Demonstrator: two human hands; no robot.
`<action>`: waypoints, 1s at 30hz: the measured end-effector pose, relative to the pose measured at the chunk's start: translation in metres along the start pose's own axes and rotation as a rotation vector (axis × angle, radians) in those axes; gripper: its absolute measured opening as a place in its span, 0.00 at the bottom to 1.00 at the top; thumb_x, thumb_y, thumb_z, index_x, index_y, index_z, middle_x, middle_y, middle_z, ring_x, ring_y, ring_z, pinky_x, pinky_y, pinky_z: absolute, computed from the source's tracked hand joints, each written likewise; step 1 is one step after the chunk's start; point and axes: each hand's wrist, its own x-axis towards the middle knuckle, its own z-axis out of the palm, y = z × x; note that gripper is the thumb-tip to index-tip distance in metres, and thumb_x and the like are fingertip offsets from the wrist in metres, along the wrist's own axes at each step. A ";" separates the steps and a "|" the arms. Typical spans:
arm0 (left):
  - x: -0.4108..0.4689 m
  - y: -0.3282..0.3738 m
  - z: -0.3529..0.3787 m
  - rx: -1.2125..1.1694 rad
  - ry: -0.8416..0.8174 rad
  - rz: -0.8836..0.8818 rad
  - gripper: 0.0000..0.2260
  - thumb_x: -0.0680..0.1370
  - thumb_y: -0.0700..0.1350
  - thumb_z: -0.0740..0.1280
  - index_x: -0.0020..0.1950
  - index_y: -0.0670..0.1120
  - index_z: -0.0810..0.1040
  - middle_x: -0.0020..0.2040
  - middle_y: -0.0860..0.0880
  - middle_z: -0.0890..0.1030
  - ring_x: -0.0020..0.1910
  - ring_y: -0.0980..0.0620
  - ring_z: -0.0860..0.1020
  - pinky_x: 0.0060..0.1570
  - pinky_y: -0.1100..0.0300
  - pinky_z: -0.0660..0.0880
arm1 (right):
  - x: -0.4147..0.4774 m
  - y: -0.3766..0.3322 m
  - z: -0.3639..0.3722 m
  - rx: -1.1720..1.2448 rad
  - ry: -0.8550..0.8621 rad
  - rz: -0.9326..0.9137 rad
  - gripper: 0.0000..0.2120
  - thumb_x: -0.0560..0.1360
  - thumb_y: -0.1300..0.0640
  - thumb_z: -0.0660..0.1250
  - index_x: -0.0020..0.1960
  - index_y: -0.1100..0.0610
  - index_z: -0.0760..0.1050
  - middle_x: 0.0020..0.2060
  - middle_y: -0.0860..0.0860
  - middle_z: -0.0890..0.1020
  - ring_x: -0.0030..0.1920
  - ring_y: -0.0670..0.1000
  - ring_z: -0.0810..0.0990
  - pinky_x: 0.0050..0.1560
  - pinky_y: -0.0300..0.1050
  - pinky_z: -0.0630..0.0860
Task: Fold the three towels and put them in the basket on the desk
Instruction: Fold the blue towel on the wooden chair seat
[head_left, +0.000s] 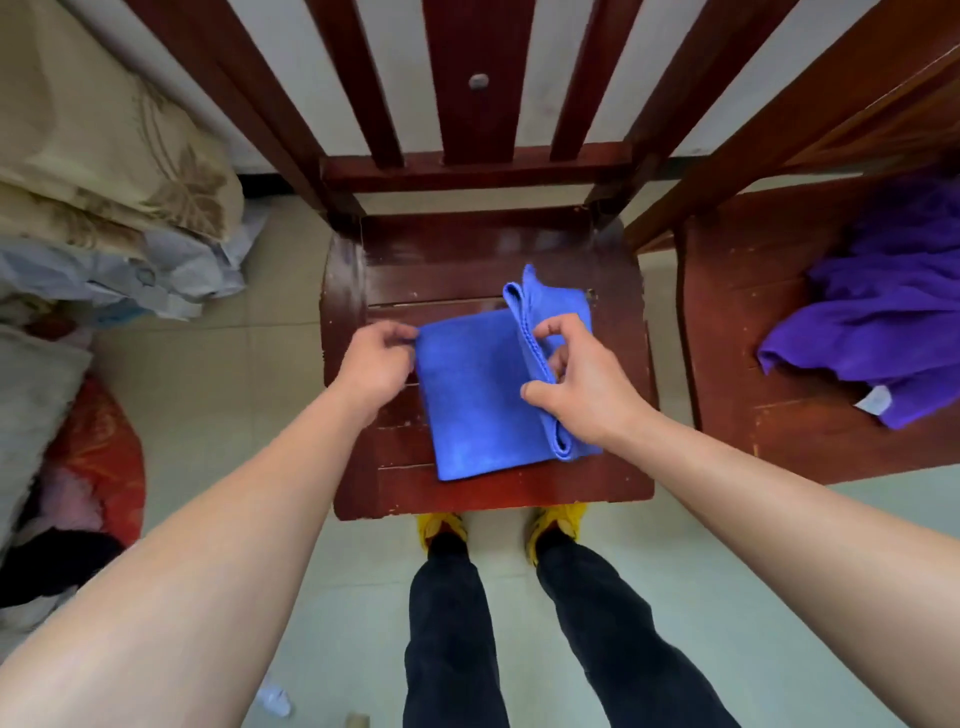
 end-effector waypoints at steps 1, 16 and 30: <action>0.001 -0.003 -0.010 -0.035 -0.003 -0.020 0.11 0.77 0.33 0.61 0.53 0.45 0.76 0.45 0.44 0.78 0.37 0.51 0.75 0.36 0.59 0.72 | 0.002 -0.005 0.015 -0.030 -0.002 -0.005 0.22 0.70 0.62 0.69 0.60 0.50 0.66 0.32 0.50 0.73 0.34 0.52 0.74 0.38 0.49 0.72; 0.007 -0.030 -0.048 0.140 0.032 0.233 0.12 0.72 0.35 0.62 0.39 0.53 0.77 0.37 0.46 0.82 0.42 0.42 0.82 0.50 0.51 0.79 | 0.025 -0.003 0.098 0.229 0.035 0.212 0.13 0.71 0.58 0.74 0.53 0.52 0.74 0.35 0.51 0.79 0.34 0.48 0.79 0.38 0.45 0.75; 0.000 0.004 0.024 0.106 -0.216 0.111 0.12 0.76 0.37 0.67 0.58 0.45 0.74 0.34 0.50 0.74 0.34 0.51 0.73 0.38 0.58 0.70 | 0.042 0.007 0.019 0.957 0.307 0.475 0.05 0.78 0.60 0.64 0.52 0.53 0.76 0.41 0.50 0.81 0.40 0.46 0.81 0.44 0.42 0.76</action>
